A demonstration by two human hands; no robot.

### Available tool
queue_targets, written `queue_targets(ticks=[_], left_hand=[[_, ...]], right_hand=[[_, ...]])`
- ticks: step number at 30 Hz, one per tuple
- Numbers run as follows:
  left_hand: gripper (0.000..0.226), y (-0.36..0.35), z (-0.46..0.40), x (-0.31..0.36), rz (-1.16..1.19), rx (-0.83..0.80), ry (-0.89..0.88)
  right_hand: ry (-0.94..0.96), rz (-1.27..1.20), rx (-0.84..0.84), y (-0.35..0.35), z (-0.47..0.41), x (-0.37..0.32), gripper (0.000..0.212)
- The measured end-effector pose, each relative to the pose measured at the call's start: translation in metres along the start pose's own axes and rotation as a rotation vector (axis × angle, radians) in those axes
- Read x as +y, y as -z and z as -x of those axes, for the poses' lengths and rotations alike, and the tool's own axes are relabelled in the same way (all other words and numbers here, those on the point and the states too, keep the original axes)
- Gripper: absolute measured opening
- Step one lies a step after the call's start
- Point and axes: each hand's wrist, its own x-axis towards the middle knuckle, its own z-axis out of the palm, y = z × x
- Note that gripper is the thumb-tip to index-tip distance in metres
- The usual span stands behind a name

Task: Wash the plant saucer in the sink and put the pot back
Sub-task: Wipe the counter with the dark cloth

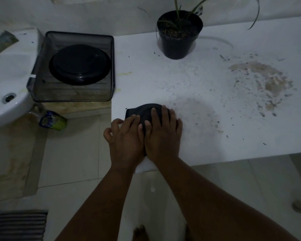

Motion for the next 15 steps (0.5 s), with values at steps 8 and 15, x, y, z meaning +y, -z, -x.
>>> queue_targets(ticks=[8, 15], left_hand=[[0.032, -0.008, 0.009, 0.017, -0.04, 0.06, 0.012], [0.034, -0.008, 0.014, 0.032, -0.013, 0.051, 0.036]], right_hand=[[0.212, 0.114, -0.065, 0.007, -0.009, 0.029, 0.059], [0.394, 0.134, -0.128, 0.017, -0.02, 0.06, 0.06]])
